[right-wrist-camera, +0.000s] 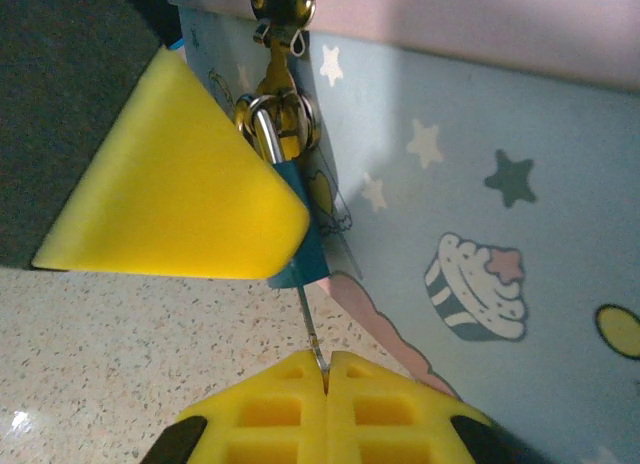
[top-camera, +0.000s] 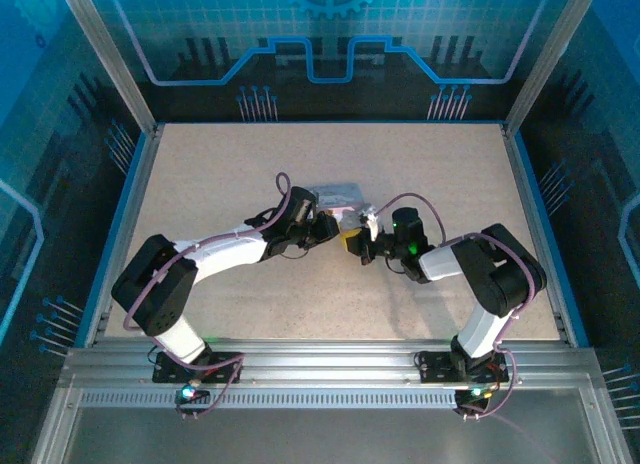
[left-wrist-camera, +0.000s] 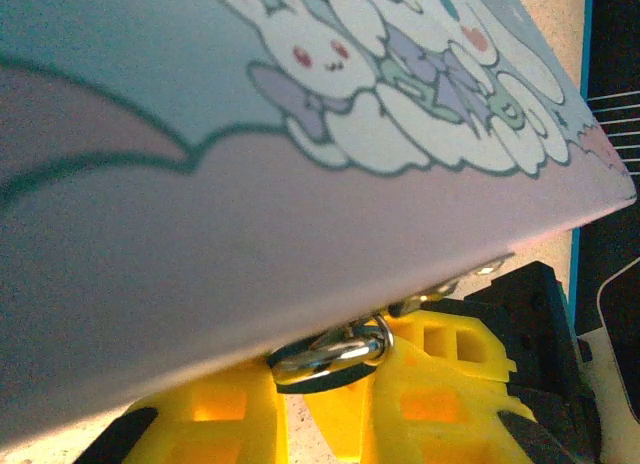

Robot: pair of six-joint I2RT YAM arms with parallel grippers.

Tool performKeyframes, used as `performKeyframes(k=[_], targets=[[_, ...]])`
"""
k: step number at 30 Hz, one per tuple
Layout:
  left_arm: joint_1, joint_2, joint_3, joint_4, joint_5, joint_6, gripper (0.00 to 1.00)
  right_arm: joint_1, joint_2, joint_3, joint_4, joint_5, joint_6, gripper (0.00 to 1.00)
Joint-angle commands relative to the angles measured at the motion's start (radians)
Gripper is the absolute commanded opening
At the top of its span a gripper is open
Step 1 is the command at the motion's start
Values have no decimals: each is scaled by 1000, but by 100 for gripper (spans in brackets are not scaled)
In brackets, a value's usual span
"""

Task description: Unlock a padlock with a key

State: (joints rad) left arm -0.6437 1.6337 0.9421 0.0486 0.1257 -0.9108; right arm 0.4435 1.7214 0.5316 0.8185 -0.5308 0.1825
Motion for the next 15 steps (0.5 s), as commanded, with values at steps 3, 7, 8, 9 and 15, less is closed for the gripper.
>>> performKeyframes(k=[3, 7, 8, 9, 15], targets=[[-24, 12, 30, 32, 115, 13, 14, 29, -17, 30, 40, 32, -4, 0], [-25, 12, 29, 14, 118, 25, 15, 21, -35, 38, 15, 61, -16, 0], [-25, 12, 30, 10, 117, 28, 14, 13, -39, 38, 13, 62, -16, 0], [-24, 12, 28, 8, 117, 30, 14, 7, -43, 37, 9, 61, -16, 0], [-25, 9, 14, 8, 123, 30, 14, -27, -70, 25, -14, 56, -17, 0]])
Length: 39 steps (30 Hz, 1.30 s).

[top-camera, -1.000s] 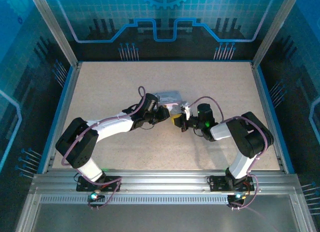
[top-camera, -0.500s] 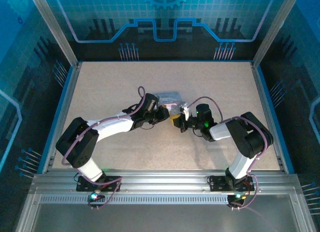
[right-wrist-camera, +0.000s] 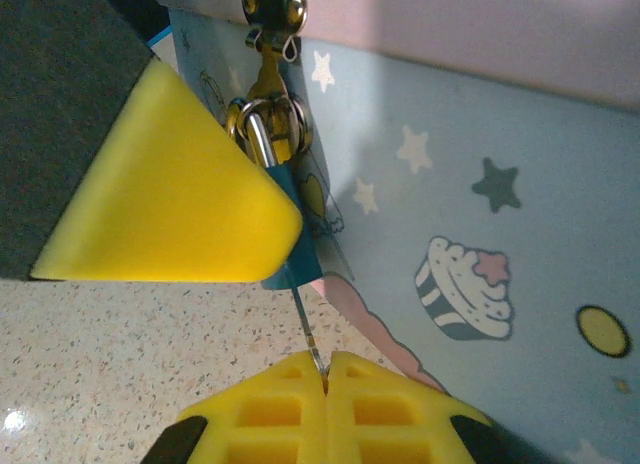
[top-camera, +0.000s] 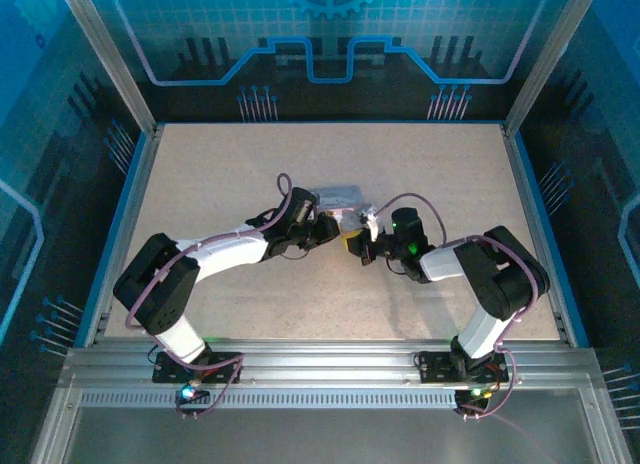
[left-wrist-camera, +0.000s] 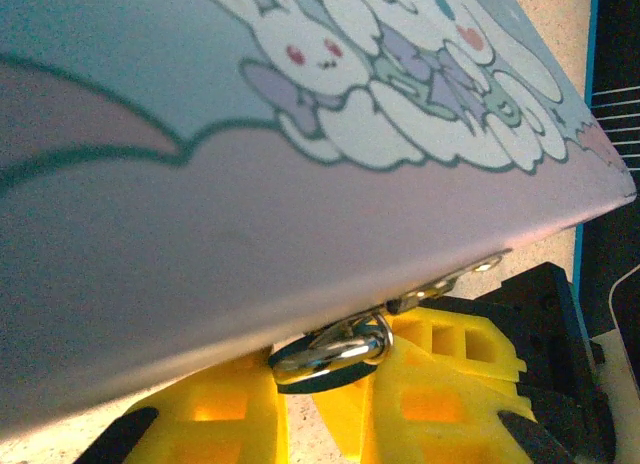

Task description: Unlock a padlock with a key

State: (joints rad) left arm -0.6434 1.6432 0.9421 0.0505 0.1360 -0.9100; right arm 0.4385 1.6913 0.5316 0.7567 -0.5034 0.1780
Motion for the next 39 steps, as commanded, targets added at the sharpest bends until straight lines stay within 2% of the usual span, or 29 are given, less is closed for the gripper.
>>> performKeyframes(k=[1, 17, 25, 29, 39], targets=[[-25, 0, 11, 7, 114, 27, 14, -26, -42, 24, 45, 27, -12, 0], [-25, 4, 5, 23, 128, 25, 14, 13, 15, 70, 42, 26, 0, 0], [-24, 9, -2, 31, 136, 20, 14, -27, -23, 58, 19, 39, -16, 0], [-24, 6, -1, 33, 139, 19, 14, -27, 19, 80, 24, 11, -4, 0], [-25, 10, 2, 34, 140, 17, 14, 11, 68, 100, 69, 32, 21, 0]])
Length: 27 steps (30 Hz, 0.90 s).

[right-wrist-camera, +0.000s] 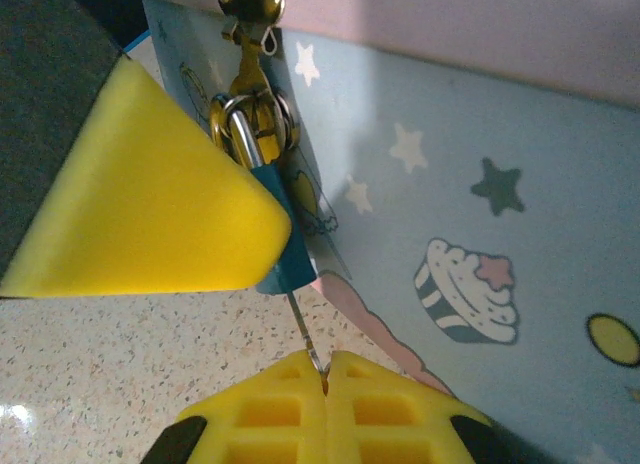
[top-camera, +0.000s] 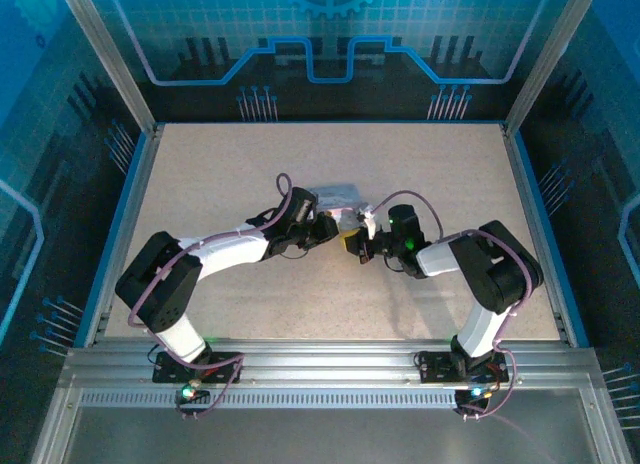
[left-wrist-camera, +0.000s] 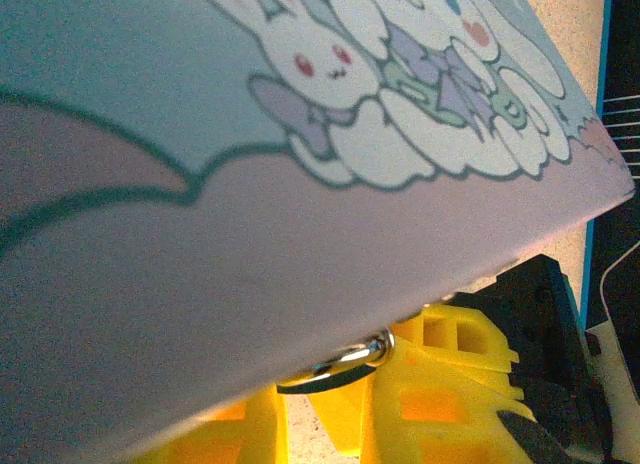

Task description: Unlock a padlock with a key

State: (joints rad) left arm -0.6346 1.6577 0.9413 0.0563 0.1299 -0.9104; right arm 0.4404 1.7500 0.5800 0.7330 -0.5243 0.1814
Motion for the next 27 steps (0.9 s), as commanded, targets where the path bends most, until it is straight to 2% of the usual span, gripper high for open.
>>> performKeyframes(k=[1, 12, 27], targets=[[-33, -4, 1, 28, 145, 18, 14, 9, 4, 53, 94, 53, 18, 0], [-11, -4, -2, 32, 128, 26, 14, -6, -82, -20, 21, 71, -22, 0], [18, -1, 6, 33, 135, 33, 14, 41, -133, -108, -56, 98, -10, 0]])
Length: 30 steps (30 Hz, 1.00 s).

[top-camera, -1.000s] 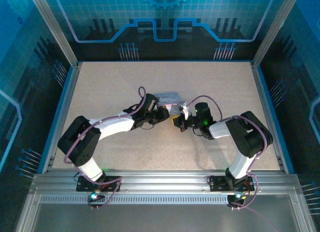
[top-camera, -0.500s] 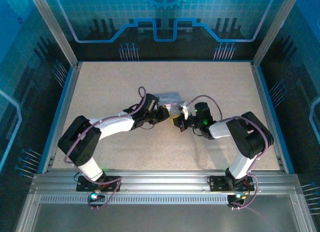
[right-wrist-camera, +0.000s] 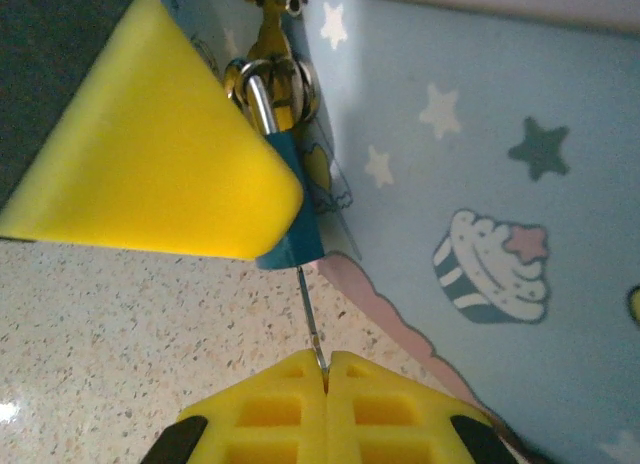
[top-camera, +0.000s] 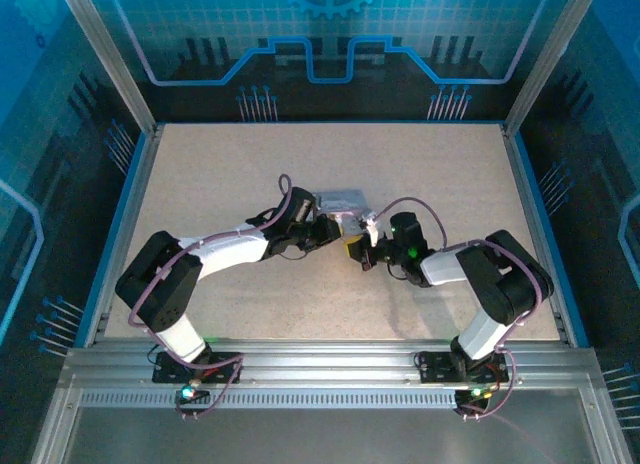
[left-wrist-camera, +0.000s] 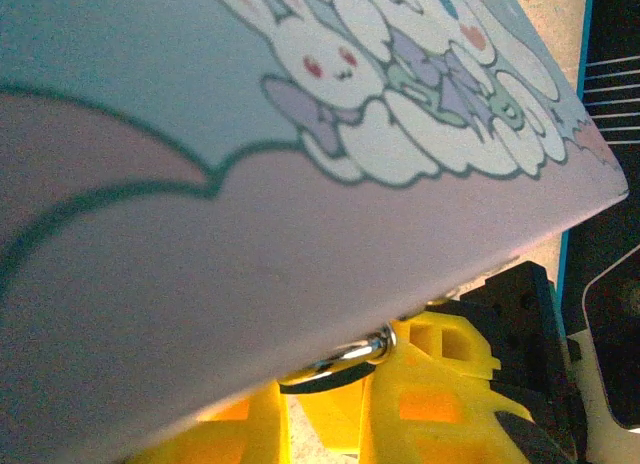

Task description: Unlock a padlock with a key

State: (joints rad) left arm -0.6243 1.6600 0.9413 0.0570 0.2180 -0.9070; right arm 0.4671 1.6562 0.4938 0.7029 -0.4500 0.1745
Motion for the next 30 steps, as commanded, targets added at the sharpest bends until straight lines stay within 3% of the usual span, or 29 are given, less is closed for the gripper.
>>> performKeyframes(k=[1, 17, 30], targets=[[10, -5, 4, 32, 49, 31, 14, 16, -50, -27, -33, 28, 1, 0], [47, -75, -108, 87, 81, -25, 14, 64, -171, -51, -188, 64, 7, 0], [65, -112, -192, 189, 107, -107, 14, 117, -111, 34, -253, 67, 29, 0]])
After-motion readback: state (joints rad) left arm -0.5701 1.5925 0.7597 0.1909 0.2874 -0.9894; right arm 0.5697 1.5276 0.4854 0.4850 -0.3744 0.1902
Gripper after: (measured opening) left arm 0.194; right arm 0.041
